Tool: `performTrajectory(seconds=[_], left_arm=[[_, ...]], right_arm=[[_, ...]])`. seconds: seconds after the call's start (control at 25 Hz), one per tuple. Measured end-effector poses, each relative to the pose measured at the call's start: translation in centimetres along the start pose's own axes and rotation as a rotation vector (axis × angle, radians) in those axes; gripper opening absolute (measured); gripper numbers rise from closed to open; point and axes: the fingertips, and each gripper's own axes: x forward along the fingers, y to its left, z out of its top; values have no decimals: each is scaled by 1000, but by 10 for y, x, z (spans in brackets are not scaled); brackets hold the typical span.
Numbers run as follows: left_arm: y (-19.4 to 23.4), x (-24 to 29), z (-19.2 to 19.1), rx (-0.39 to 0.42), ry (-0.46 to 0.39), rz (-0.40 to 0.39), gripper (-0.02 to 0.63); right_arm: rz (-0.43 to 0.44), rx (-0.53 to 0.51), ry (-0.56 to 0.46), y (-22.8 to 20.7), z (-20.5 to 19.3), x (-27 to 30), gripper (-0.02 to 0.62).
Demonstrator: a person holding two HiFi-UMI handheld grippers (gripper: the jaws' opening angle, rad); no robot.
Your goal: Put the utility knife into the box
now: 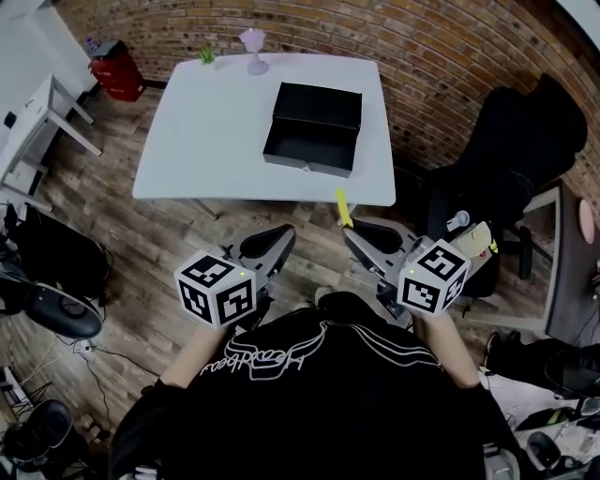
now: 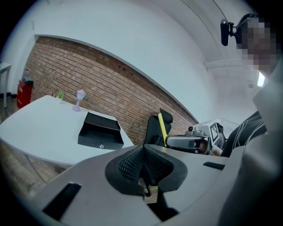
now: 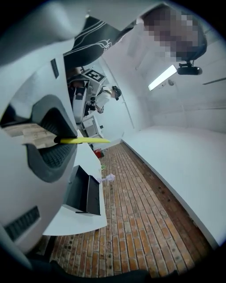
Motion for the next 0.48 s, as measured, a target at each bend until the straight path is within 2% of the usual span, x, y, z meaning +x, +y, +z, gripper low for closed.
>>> performTrajectory(seconds=[0.48], left_arm=[[44,12,21,-35,-25,81,32]], right_arm=[[19,-65,75,-46,22,51,52]])
